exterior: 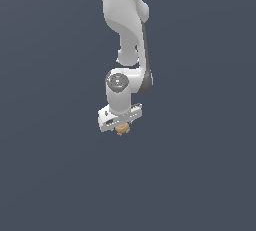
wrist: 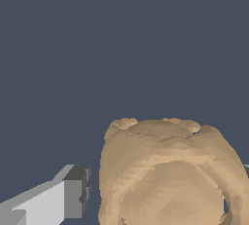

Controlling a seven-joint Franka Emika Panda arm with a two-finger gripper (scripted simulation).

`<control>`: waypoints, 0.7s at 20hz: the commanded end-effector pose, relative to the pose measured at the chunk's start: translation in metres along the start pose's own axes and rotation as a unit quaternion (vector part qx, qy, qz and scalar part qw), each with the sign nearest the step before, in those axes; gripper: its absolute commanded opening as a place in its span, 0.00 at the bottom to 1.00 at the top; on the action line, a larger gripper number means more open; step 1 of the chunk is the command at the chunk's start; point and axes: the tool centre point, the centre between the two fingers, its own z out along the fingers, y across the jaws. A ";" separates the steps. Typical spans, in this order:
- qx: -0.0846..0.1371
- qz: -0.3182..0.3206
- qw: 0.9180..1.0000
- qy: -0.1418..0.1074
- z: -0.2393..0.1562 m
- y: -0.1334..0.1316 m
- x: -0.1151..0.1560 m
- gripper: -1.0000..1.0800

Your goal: Pick up the object and move it to a goal position.

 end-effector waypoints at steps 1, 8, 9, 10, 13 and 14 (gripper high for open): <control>0.000 0.000 1.000 0.001 0.002 0.001 0.001 0.96; 0.000 0.000 1.000 0.001 0.002 0.001 0.001 0.00; 0.000 0.000 1.000 0.001 0.002 0.001 0.001 0.00; 0.000 0.000 1.000 0.001 0.002 0.001 0.001 0.00; -0.001 0.000 1.000 0.001 0.001 0.001 0.001 0.00; -0.001 0.000 1.000 0.001 0.000 0.000 0.001 0.00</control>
